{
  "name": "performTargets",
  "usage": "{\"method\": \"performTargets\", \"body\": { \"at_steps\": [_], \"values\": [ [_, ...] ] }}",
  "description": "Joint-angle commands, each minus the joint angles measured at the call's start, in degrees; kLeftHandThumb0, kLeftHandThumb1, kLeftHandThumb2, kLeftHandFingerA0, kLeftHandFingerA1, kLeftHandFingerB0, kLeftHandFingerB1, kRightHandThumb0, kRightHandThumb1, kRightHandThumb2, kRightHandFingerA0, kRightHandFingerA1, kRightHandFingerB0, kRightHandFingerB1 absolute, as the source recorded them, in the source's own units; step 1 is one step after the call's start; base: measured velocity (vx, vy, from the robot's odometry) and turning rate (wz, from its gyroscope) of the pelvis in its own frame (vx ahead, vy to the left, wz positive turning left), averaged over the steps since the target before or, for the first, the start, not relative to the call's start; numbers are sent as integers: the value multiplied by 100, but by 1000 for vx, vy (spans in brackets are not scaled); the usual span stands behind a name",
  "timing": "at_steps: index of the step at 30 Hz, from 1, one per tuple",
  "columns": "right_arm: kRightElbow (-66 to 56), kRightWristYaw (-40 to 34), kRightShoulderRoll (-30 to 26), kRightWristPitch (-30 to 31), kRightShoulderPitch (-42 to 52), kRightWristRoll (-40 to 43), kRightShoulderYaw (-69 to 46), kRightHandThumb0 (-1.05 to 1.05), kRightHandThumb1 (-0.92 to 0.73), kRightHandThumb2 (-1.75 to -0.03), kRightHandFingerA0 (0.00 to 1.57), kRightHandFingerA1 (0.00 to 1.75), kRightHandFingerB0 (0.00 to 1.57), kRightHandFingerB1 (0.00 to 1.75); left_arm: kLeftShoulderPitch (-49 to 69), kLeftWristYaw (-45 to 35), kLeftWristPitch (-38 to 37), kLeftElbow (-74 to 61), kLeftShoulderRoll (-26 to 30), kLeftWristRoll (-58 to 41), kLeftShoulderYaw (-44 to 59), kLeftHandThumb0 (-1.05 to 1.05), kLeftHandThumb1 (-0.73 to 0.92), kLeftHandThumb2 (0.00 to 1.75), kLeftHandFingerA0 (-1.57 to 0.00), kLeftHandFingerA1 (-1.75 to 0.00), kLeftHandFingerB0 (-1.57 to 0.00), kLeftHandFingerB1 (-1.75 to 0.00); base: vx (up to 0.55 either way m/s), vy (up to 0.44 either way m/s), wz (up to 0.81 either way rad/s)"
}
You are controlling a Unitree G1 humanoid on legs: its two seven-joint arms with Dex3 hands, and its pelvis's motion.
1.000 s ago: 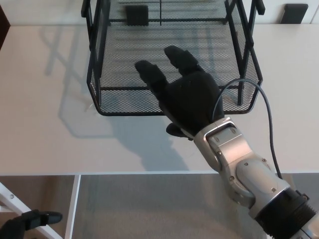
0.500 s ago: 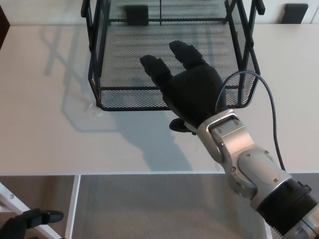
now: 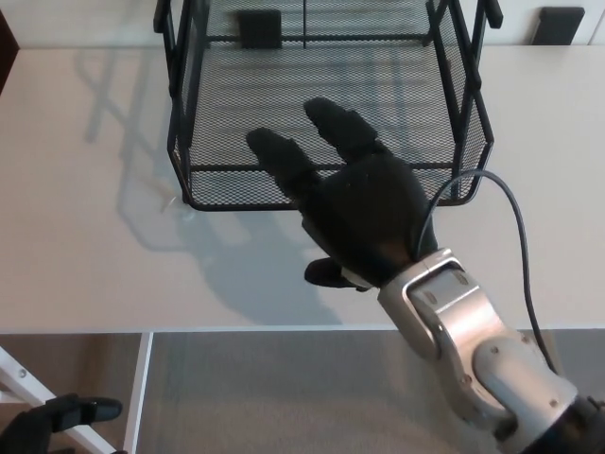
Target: The robot walk towards a table in front and then pushes a layer of a file tray back to its original position using its right hand
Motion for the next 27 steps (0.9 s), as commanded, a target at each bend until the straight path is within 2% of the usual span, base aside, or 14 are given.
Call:
{"method": "performTargets", "body": {
  "at_steps": [1,3,4,5,6,7,13,14,17,18,21,22,24,27],
  "values": [
    [-882,255,-226,-128,504,13,43,-63,-33,-82,0,14,0,34,40,-45,11,52,92,68,4,-33,23,89,-75,-89,-46,-68,0,0,0],
    [-1180,320,-288,-147,667,-46,66,-87,-35,-70,1,16,4,33,33,-33,24,63,87,71,3,-31,23,88,-77,-90,-47,-67,0,0,0],
    [-1324,334,-309,-156,753,-77,71,-87,-35,-70,1,16,4,33,33,-36,22,70,86,68,4,-31,23,88,-77,-90,-47,-67,0,0,0],
    [-1533,370,-350,-179,854,-115,79,-65,-35,-83,0,12,0,32,37,-24,62,43,72,49,18,-29,23,88,-77,-91,-48,-67,0,0,0],
    [-1684,396,-386,-210,878,-144,55,-87,-35,-70,0,12,2,31,-25,1,93,50,62,48,23,-28,23,88,-78,-91,-48,-67,0,0,0],
    [-2059,459,-437,-249,1039,-155,35,-74,-44,-84,0,1,2,23,-28,6,26,59,60,55,21,-31,21,88,-77,-91,-48,-68,0,0,0],
    [-3182,253,-748,-530,1719,-241,-124,-76,-44,-85,0,0,0,19,-12,-84,21,19,93,43,13,-30,24,91,-77,-91,-47,-68,0,0,0],
    [-3556,14,-920,-695,2054,-212,-232,-89,-40,-73,0,15,0,25,-29,-75,21,37,110,50,14,-33,24,90,-79,-91,-49,-69,0,0,0],
    [-4195,-408,-1246,-1026,2777,-41,-503,-87,-40,-73,0,15,0,24,-52,-44,37,71,144,78,6,-33,24,89,-77,-90,-49,-69,0,0,0],
    [-4512,-712,-1428,-1181,3338,98,-710,-72,-39,-85,0,12,0,27,-42,-51,25,111,137,71,12,-34,23,89,-77,-91,-49,-69,0,0,0],
    [-4812,-1298,-1704,-1475,4315,294,-1147,-64,-34,-83,0,16,0,30,7,-54,-47,140,150,107,-20,-36,23,88,-76,-90,-47,-67,0,0,0],
    [-4855,-1700,-1869,-1608,4924,418,-1452,-84,-39,-72,1,24,0,29,23,-40,-58,129,163,133,-38,-34,24,88,-77,-89,-46,-67,0,0,0],
    [-4785,-2166,-1976,-1791,5724,618,-1907,-74,-41,-86,0,16,0,27,20,-18,-23,162,161,135,-47,-32,23,87,-76,-90,-46,-67,0,0,0],
    [-4445,-2694,-1979,-1958,6447,790,-2439,-78,-45,-84,0,8,0,15,-11,24,27,217,166,132,-46,-32,22,86,-75,-89,-47,-67,0,0,0]
  ]
}}
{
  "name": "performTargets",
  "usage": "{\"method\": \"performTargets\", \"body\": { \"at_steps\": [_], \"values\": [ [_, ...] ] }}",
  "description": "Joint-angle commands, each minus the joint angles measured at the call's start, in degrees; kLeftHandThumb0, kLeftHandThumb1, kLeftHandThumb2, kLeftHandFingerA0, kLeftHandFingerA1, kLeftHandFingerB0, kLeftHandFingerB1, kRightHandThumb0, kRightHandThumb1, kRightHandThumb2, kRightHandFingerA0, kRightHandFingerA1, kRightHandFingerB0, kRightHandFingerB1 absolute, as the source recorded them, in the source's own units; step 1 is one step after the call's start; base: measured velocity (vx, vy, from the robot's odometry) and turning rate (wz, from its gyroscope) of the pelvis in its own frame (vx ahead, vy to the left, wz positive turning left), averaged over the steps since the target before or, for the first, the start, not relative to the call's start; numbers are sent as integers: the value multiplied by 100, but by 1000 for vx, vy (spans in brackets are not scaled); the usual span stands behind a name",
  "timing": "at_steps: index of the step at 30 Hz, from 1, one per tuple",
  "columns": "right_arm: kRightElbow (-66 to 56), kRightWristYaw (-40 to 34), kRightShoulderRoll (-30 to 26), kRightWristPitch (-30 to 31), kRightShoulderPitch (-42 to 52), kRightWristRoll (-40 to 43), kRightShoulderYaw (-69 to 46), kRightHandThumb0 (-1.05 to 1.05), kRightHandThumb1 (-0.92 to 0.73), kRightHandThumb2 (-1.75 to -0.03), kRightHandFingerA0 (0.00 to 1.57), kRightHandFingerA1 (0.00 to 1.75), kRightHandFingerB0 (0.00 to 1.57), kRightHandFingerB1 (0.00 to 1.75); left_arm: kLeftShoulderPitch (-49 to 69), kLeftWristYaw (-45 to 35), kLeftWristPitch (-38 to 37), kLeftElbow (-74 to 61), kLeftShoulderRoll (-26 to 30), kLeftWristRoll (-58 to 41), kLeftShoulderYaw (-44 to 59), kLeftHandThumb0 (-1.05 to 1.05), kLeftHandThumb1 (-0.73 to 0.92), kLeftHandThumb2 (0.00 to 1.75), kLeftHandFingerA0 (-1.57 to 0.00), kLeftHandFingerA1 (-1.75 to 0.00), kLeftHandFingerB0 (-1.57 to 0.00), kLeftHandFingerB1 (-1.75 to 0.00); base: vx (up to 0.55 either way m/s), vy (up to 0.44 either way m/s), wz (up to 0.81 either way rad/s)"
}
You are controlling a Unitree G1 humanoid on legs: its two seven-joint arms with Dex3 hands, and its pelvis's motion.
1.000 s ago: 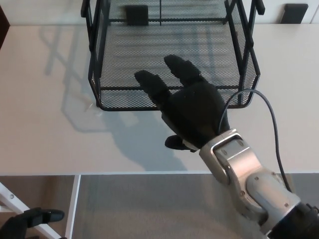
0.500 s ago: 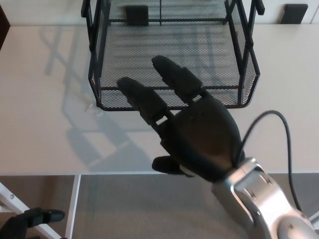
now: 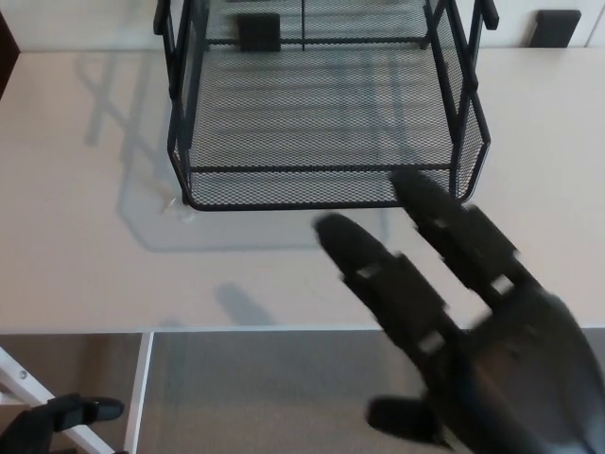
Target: The robot walk towards a table in front and then pushes a layer of a file tray back to its original position using its right hand
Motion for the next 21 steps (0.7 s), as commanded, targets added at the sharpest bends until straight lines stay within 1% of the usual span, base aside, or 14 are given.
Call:
{"method": "performTargets", "body": {
  "at_steps": [1,3,4,5,6,8,10,12,13,14,15,16,18,21],
  "values": [
    [50,-2179,-372,-1009,2123,783,-1395,-78,-45,-84,0,8,0,15,32,35,25,170,159,127,-2,-32,22,86,-75,-89,-47,-67,0,0,0],
    [75,-2199,-334,-1111,2192,812,-1485,-78,-45,-84,0,8,0,15,30,35,21,179,158,124,-3,-32,22,86,-75,-89,-47,-67,0,0,0],
    [210,-2232,-293,-1166,2410,993,-1660,-75,-46,-55,0,20,0,30,24,60,38,190,162,138,-11,-34,23,87,-75,-89,-47,-67,0,0,0],
    [1266,-2320,-106,-1209,2732,1680,-2092,-71,-34,-67,3,28,7,37,64,79,-27,251,169,158,-20,-35,22,86,-77,-91,-47,-67,0,0,0],
    [1785,-2194,0,-1247,2838,2103,-2276,-59,-35,-79,0,25,3,38,82,79,-77,291,181,163,-20,-35,21,86,-77,-92,-46,-67,0,0,0],
    [2298,-1520,147,-1328,2783,2870,-2348,-57,-34,-78,0,26,2,36,92,46,-110,342,217,159,-16,-35,22,86,-76,-92,-45,-67,0,0,0],
    [2802,-924,308,-1132,2689,3375,-2421,-55,-33,-76,1,31,1,30,134,82,-87,377,194,174,-31,-34,22,86,-77,-92,-45,-66,0,0,0],
    [3517,-477,377,-1017,2444,3677,-2500,-60,-38,-76,1,31,7,27,163,68,-103,410,156,144,-15,-34,21,86,-78,-93,-45,-67,0,0,0],
    [3994,-439,400,-1076,2255,3696,-2514,-58,-37,-77,2,37,4,36,189,54,-115,387,147,137,-16,-34,21,87,-77,-92,-45,-67,0,0,0],
    [4316,-422,420,-1152,2124,3714,-2524,-60,-44,-54,2,44,8,34,204,43,-126,366,147,133,-16,-35,21,87,-75,-91,-45,-67,0,0,0],
    [4505,-401,436,-1212,2046,3743,-2533,-60,-44,-54,2,44,8,34,211,35,-135,355,151,131,-16,-35,21,87,-75,-91,-45,-67,0,0,0],
    [5008,9,473,-1225,1811,4014,-2549,-57,-36,-76,1,40,5,32,191,-8,-150,383,169,99,13,-37,21,86,-71,-89,-44,-67,0,0,0],
    [4963,463,513,-953,1722,4216,-2608,-55,-36,-73,0,41,6,33,117,50,-121,419,171,114,14,-37,21,86,-72,-90,-46,-67,0,0,0],
    [5322,683,481,-973,1506,4334,-2715,-60,-38,-75,0,43,5,31,65,109,-56,444,131,119,11,-35,22,86,-74,-91,-46,-67,0,0,0]
  ]
}}
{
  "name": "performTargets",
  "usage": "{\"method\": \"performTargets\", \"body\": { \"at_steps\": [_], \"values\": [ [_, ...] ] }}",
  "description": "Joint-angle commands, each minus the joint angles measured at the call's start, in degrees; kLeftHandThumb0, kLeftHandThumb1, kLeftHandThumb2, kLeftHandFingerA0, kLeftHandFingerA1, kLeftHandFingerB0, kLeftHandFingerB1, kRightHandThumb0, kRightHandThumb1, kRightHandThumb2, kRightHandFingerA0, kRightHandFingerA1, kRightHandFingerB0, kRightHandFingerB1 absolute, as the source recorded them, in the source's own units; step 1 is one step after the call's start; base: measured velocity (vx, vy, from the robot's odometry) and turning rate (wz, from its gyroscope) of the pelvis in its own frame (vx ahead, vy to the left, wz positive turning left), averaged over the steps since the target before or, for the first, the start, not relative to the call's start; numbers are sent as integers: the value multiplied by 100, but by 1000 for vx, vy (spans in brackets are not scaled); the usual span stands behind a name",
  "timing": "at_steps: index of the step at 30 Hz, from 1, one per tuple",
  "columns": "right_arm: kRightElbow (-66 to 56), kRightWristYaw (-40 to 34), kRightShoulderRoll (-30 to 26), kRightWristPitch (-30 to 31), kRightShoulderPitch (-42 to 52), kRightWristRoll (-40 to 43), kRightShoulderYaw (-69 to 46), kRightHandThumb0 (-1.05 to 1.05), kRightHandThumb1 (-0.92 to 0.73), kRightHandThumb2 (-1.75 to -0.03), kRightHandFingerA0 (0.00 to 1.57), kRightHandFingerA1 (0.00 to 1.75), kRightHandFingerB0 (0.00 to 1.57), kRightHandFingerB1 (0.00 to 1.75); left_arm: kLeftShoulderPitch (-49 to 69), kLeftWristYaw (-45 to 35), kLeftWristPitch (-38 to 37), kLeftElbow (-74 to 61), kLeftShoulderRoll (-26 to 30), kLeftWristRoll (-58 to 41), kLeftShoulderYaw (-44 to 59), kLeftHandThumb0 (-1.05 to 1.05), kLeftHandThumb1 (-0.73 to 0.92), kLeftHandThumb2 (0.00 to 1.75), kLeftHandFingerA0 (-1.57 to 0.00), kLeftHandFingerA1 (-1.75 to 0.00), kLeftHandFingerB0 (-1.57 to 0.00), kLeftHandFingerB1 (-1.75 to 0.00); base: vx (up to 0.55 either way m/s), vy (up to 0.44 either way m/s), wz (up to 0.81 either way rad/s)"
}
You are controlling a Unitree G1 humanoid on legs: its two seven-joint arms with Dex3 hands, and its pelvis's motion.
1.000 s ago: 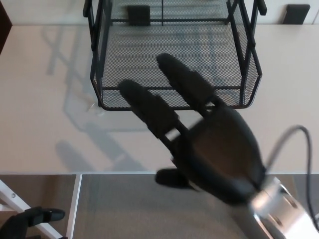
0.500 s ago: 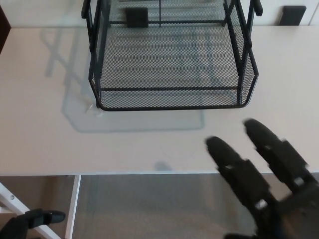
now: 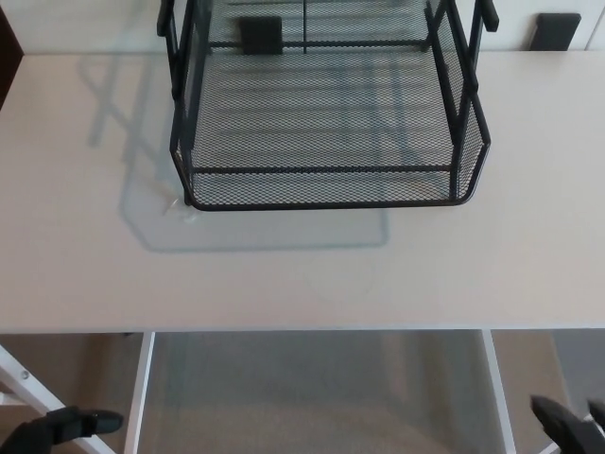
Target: The robot walk towards a table in front and then pushes a layer of a file tray back to its original position using its right hand
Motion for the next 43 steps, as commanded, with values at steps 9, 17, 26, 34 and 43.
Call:
{"method": "performTargets", "body": {
  "at_steps": [9,17,26,34,43],
  "values": [
    [3026,2199,484,54,-974,3550,-1179,-68,-41,-72,2,54,11,31,215,38,-137,297,183,100,45,-36,22,86,-72,-90,-46,-67,0,0,0],
    [3369,2347,497,-247,-1154,3625,-1260,-59,-36,-71,6,54,0,36,268,83,-176,258,191,137,17,-38,24,86,-71,-88,-45,-66,0,0,0],
    [3320,2482,465,-247,-1286,3686,-1267,-56,-34,-72,2,53,4,34,202,24,-156,264,213,103,39,-38,23,86,-70,-89,-46,-66,0,0,0],
    [3336,2567,437,-194,-1340,3861,-1260,-53,-46,-58,6,52,7,31,172,16,-103,297,221,94,45,-37,23,86,-69,-87,-45,-65,0,0,0],
    [3192,2613,371,-148,-1300,3961,-1210,-51,-33,-73,1,53,2,37,163,-35,-175,321,249,136,-7,-38,24,86,-69,-87,-45,-65,0,0,0]
  ]
}}
